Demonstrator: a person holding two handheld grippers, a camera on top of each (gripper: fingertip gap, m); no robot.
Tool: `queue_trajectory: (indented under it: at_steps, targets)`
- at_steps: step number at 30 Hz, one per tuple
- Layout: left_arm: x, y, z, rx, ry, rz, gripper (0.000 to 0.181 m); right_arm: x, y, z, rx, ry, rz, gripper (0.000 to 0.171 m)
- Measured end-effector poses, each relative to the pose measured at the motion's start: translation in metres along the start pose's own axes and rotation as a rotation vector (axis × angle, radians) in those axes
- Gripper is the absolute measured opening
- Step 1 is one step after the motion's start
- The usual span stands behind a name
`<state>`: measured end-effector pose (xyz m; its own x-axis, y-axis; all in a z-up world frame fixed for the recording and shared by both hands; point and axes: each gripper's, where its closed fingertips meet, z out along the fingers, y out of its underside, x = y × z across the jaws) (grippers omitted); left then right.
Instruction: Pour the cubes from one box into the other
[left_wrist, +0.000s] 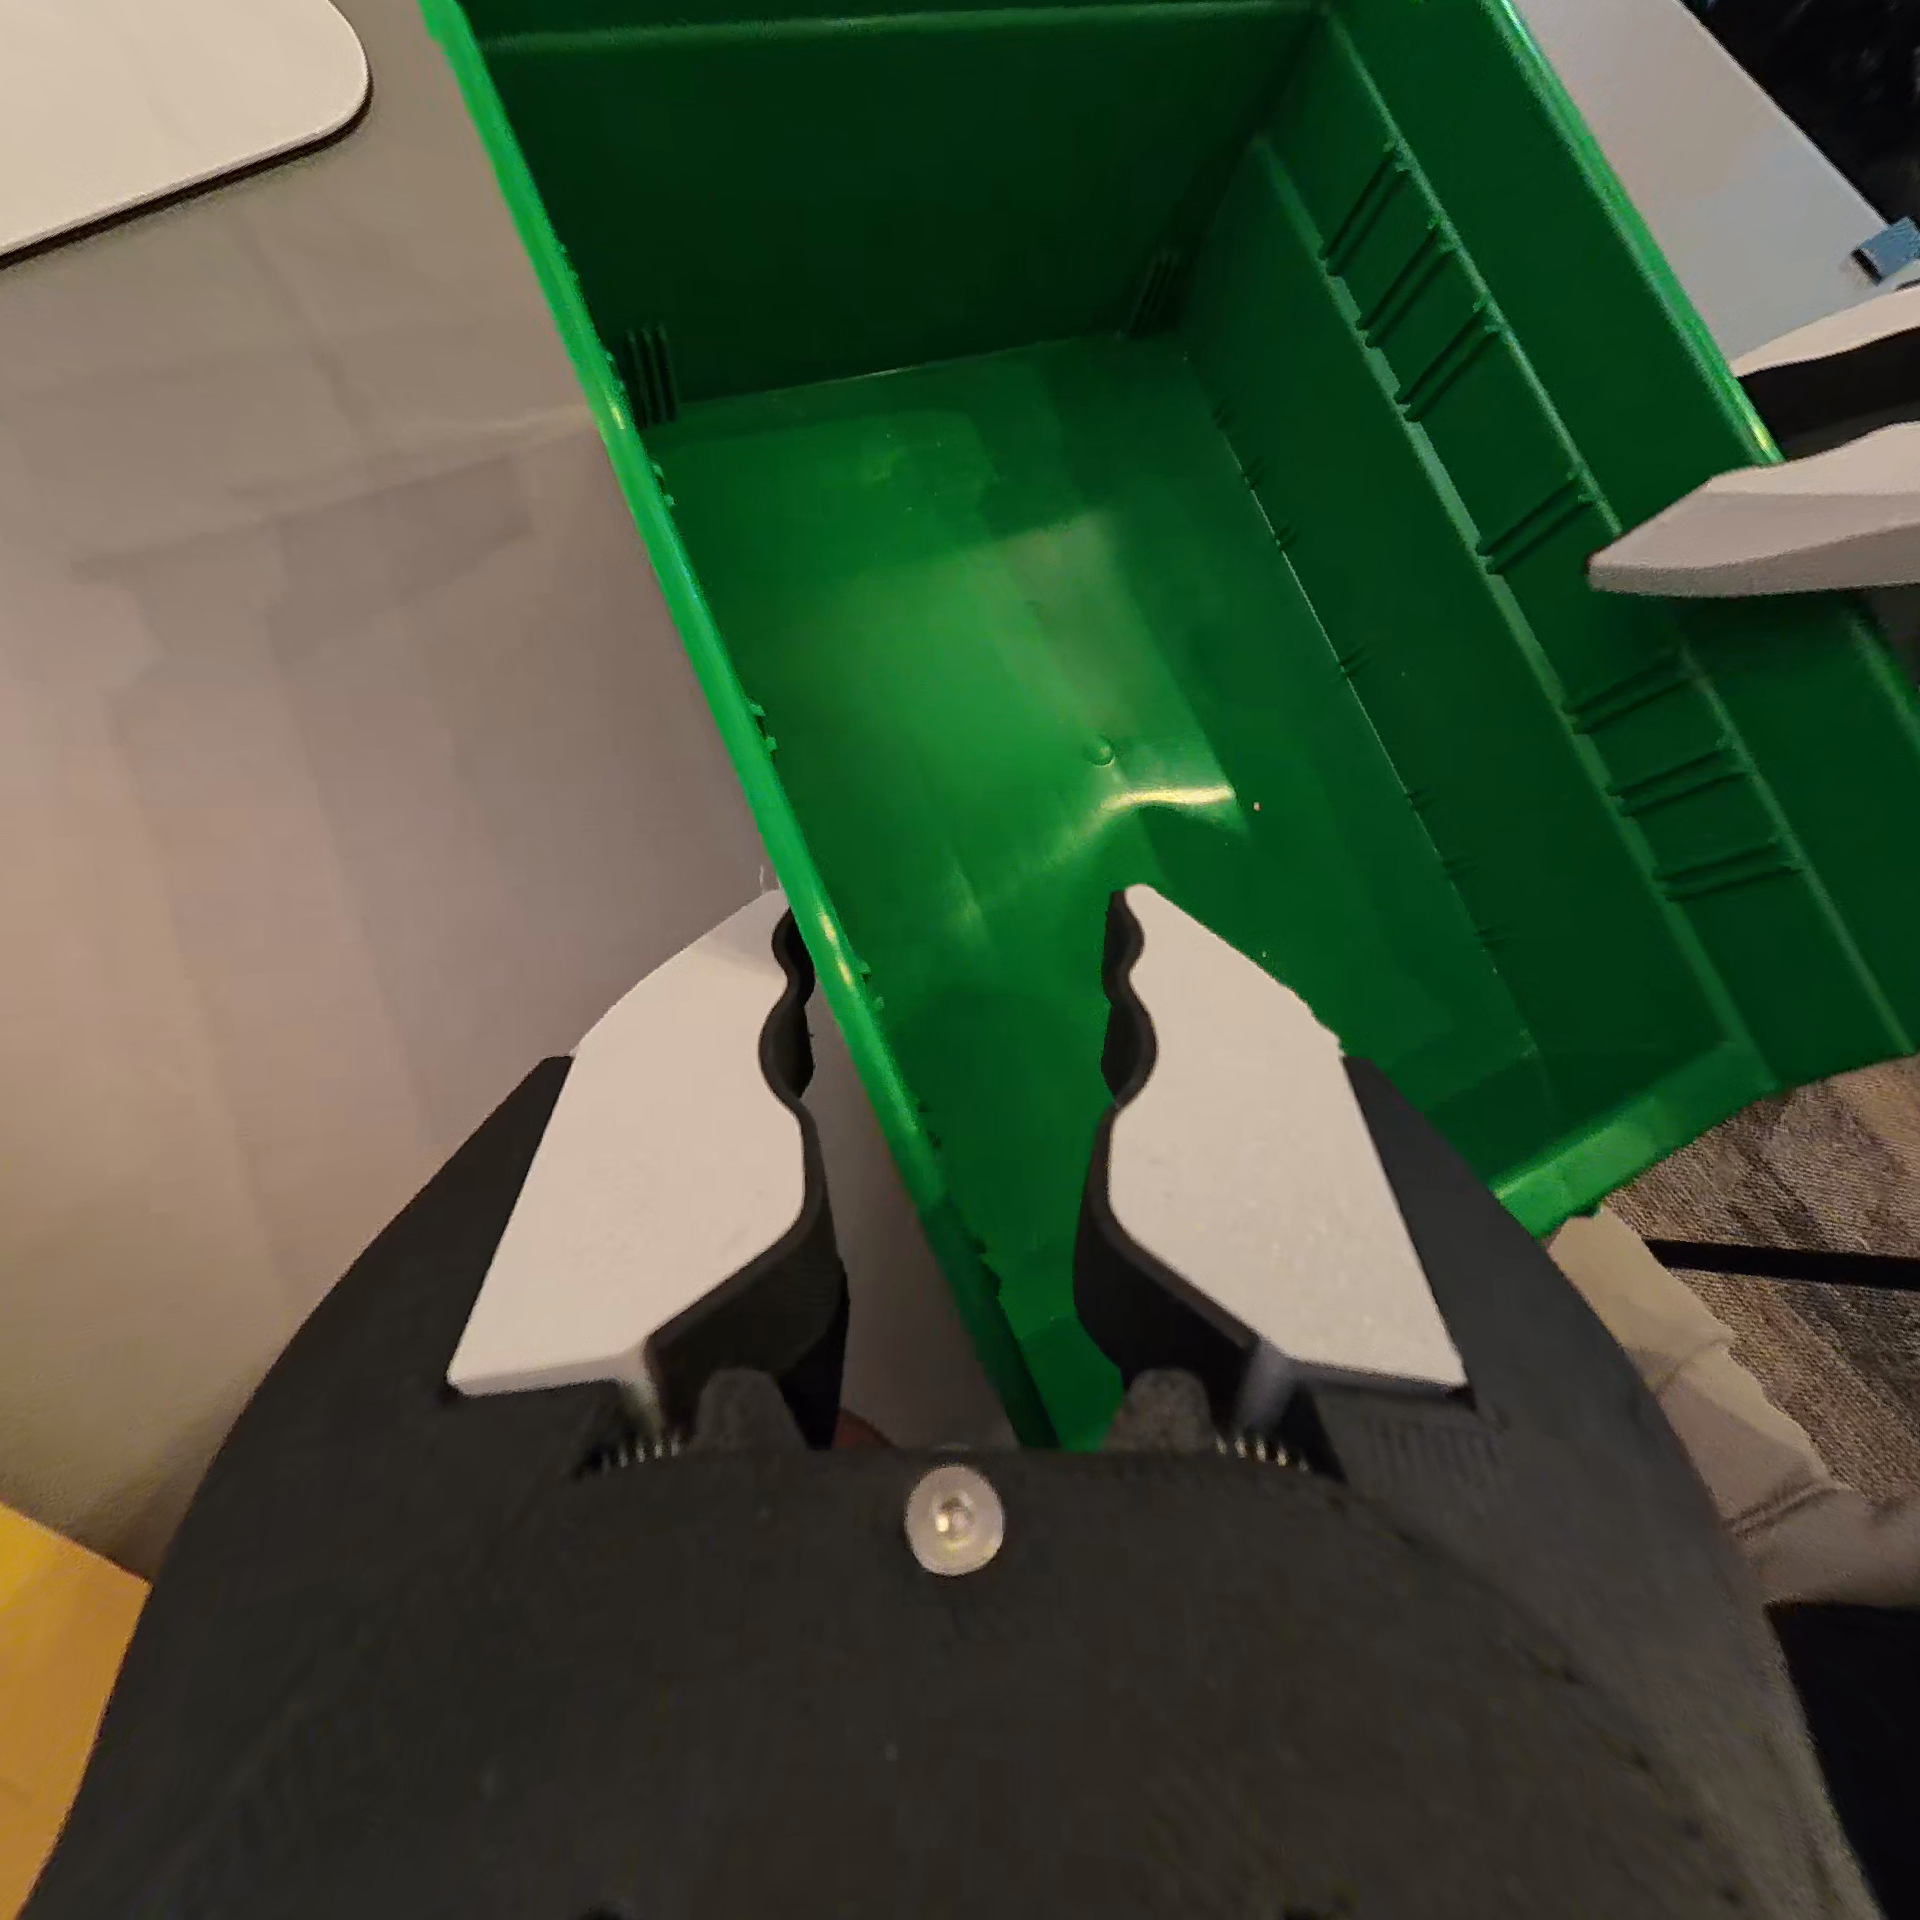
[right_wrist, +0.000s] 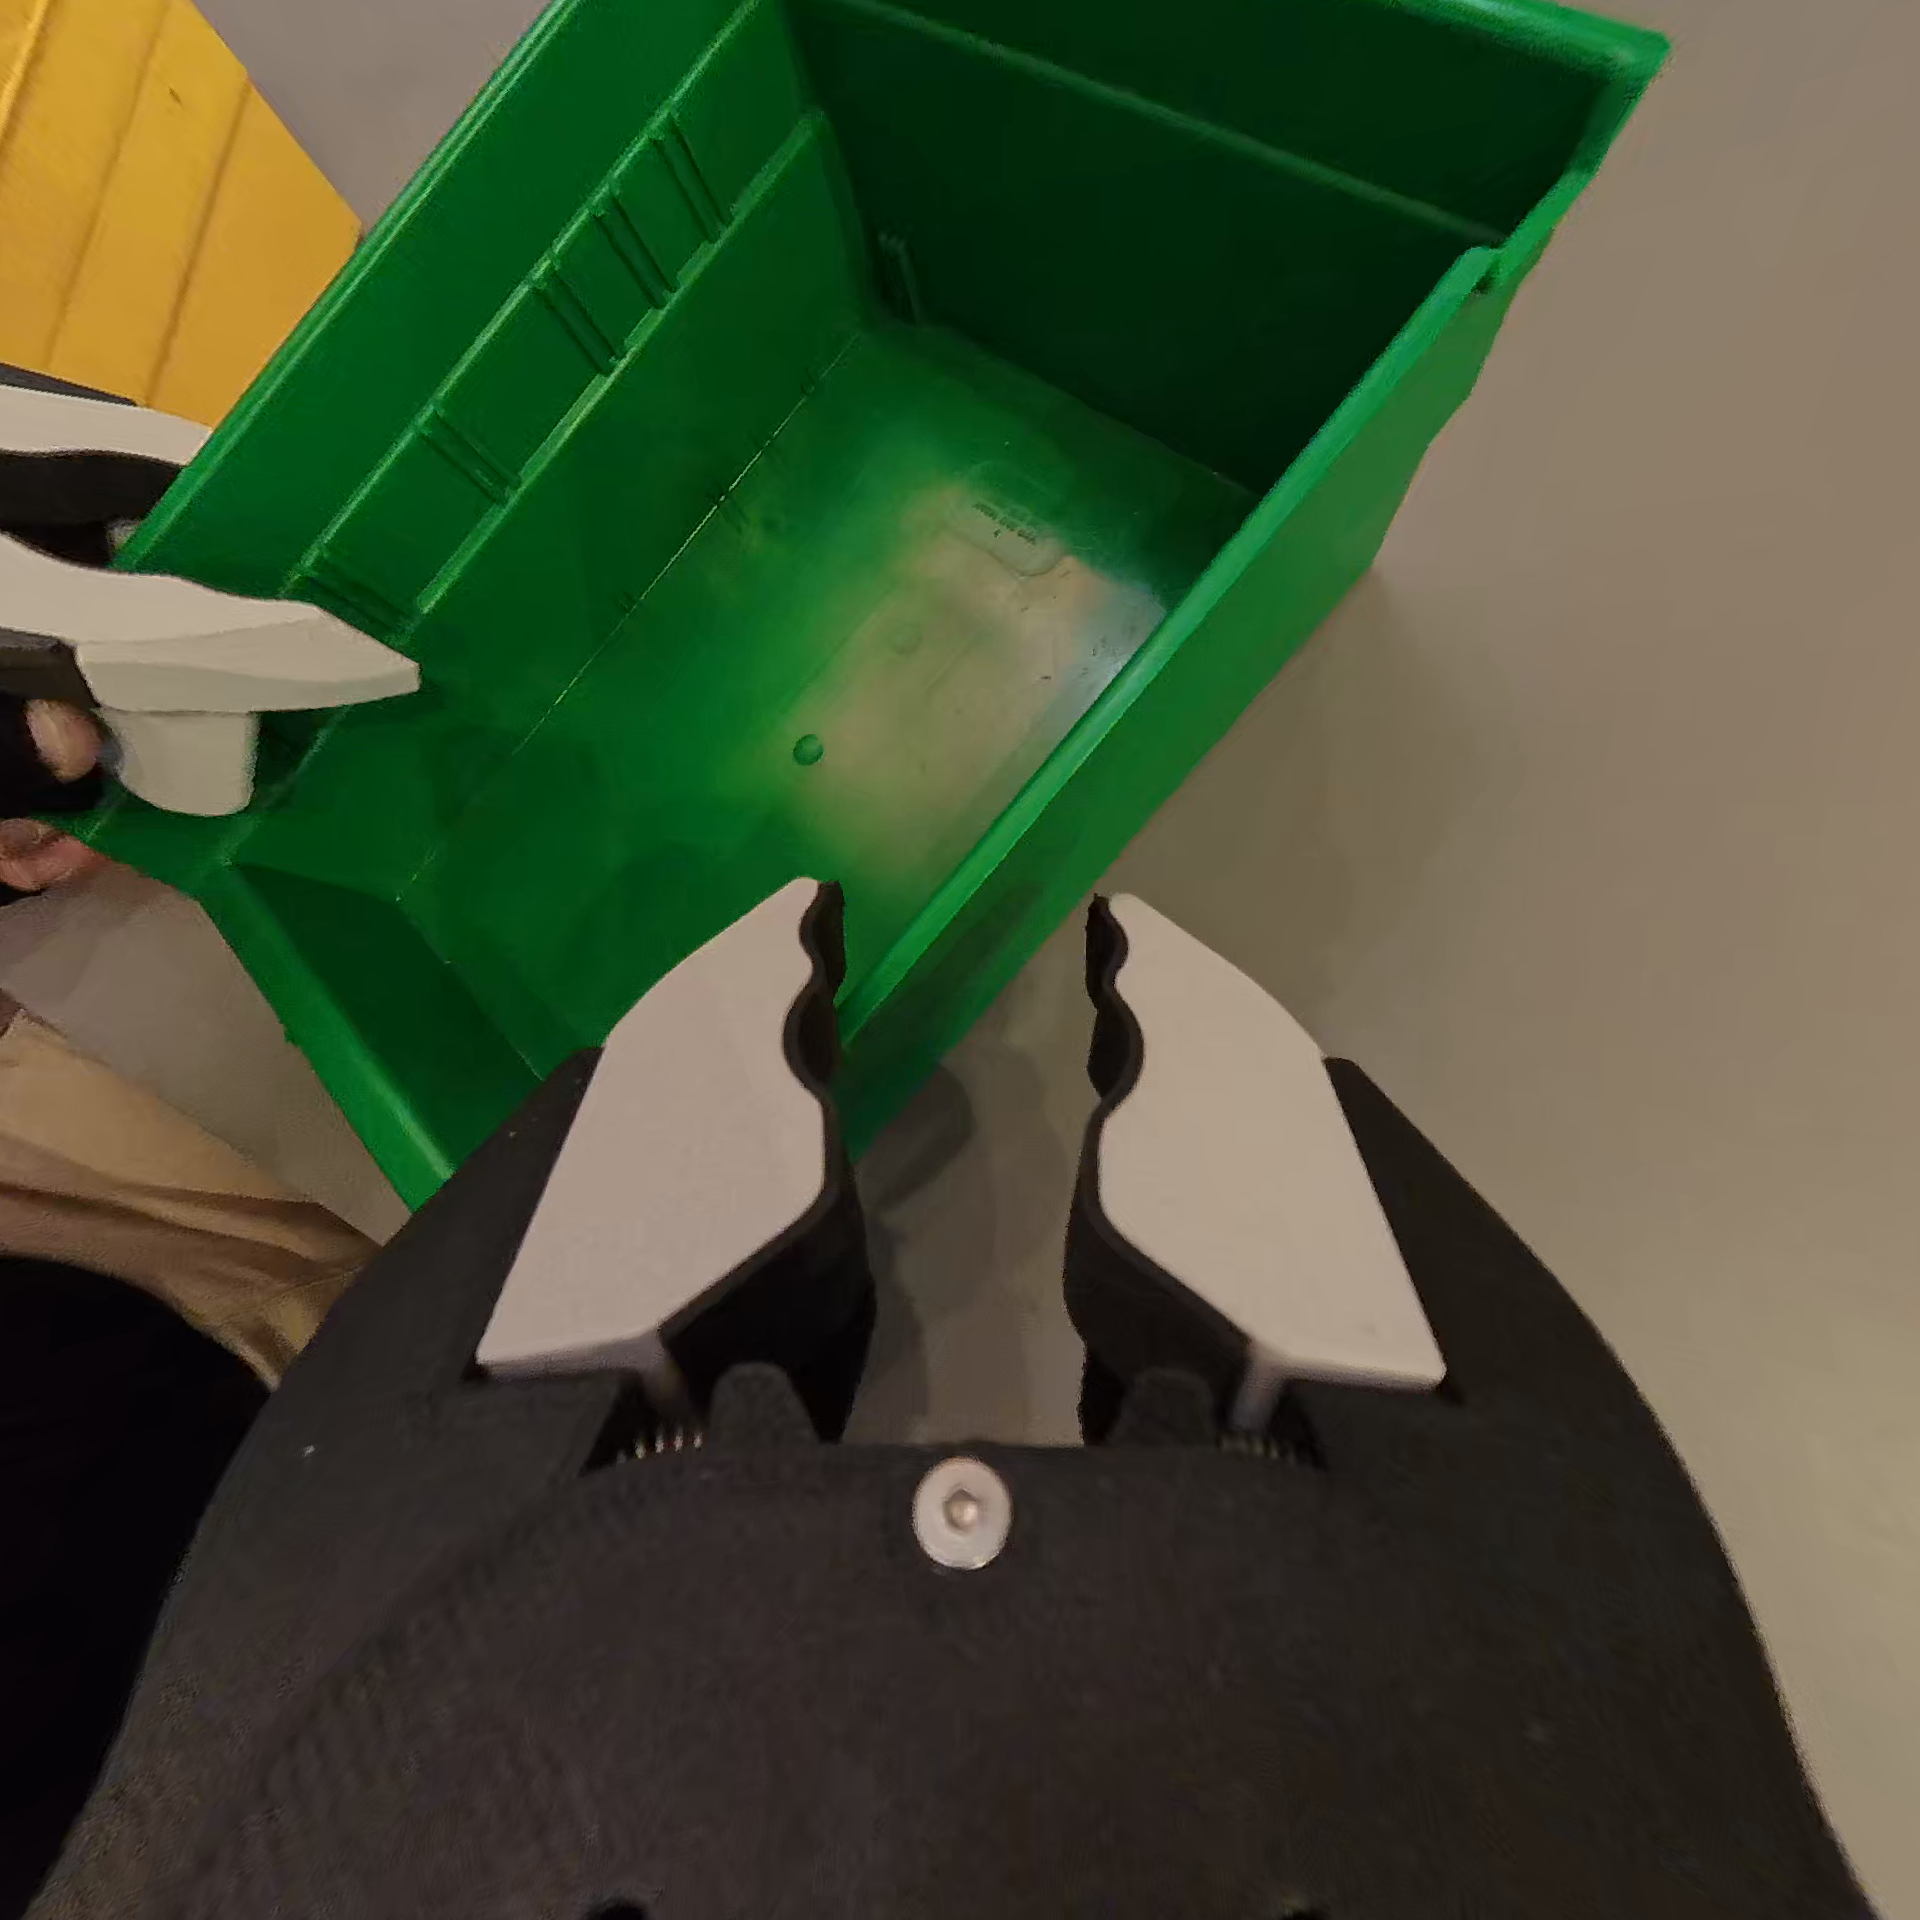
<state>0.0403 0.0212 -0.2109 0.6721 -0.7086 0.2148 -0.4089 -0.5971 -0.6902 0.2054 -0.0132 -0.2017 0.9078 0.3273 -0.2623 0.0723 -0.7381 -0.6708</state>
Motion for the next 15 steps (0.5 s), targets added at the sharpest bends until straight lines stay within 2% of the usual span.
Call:
queue_trajectory:
  at_steps: [15]
  targets:
    - [0.031, 0.011, -0.003, -0.098, 0.090, 0.028, 0.064, 0.015, -0.002, -0.009, 0.023, 0.010, -0.015, 0.024]
